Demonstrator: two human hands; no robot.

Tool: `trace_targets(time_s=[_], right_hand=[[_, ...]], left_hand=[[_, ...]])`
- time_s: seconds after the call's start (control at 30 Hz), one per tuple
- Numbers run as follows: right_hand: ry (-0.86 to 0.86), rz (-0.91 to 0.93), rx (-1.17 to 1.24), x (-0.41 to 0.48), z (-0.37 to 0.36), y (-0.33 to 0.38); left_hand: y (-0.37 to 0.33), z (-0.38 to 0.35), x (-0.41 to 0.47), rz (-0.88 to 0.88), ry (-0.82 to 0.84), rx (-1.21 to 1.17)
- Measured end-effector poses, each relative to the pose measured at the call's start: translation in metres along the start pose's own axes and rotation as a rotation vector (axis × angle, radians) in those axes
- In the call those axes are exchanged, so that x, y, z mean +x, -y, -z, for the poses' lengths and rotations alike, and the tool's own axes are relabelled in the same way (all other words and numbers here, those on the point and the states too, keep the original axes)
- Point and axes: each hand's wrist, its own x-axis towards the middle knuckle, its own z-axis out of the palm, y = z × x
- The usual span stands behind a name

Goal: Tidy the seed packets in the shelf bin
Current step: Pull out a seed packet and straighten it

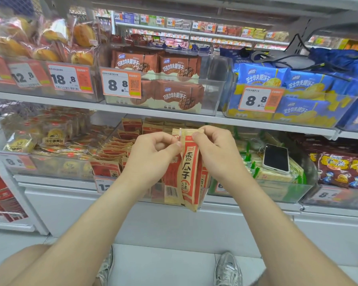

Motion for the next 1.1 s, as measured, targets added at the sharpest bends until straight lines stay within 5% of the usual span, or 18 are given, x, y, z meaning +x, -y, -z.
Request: trace_targets(time_s=[0.13, 0.3, 0.57, 0.77, 1.1], right_hand=[[0.097, -0.051, 0.04, -0.002, 0.005, 0.003], [0.413, -0.138, -0.063, -0.008, 0.014, 0.005], [0.129, -0.157, 0.02, -0.002, 0.011, -0.002], [-0.038, -0.11, -0.045, -0.004, 0.011, 0.003], [0.092, -0.082, -0.019, -0.006, 0.008, -0.002]], left_hand=[[0.007, 0.002, 0.003, -0.052, -0.135, 0.043], [0.01, 0.01, 0.009, -0.086, -0.339, 0.019], [0.006, 0.005, -0.004, -0.061, -0.03, 0.34], [0.003, 0.005, -0.003, 0.016, 0.135, 0.167], [0.002, 0.003, -0.003, 0.064, 0.206, 0.106]])
